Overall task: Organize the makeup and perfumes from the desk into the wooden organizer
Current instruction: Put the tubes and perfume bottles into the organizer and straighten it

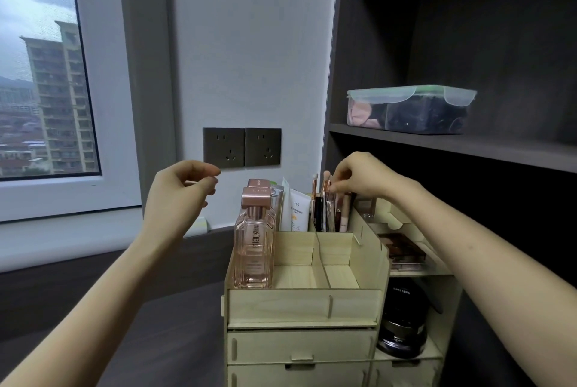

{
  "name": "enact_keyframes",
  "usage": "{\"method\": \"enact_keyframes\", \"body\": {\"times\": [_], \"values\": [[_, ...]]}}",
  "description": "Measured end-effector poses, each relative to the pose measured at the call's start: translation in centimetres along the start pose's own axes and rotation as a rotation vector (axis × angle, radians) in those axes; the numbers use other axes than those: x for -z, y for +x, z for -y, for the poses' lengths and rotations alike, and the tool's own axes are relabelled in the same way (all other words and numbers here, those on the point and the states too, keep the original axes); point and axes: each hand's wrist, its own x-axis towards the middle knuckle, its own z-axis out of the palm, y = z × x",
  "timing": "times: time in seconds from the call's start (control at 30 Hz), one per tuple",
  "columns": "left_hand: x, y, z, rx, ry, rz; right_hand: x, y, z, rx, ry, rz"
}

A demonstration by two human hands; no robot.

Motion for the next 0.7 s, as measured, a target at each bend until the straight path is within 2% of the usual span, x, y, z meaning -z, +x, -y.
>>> {"method": "enact_keyframes", "body": {"times": [0.1, 0.27, 0.47, 0.7], "values": [[0.3, 0.1, 0.0, 0.006, -0.009, -0.009, 1.4, -0.1, -1.1, -0.078, -0.027, -0.09], [0.1, 0.0, 0.0, 0.016, 0.005, 0.0, 0.4, -0.6, -1.9, -0.171, 0.035, 0.034], [-0.7, -0.2, 0.1, 0.027, 0.013, 0.023, -1.2, 0.6, -1.0, -0.156, 0.113, -0.098], [-1.0, 0.0, 0.5, 0.029, 0.027, 0.024, -0.5, 1.5, 0.3, -0.126, 0.073, -0.03]]}}
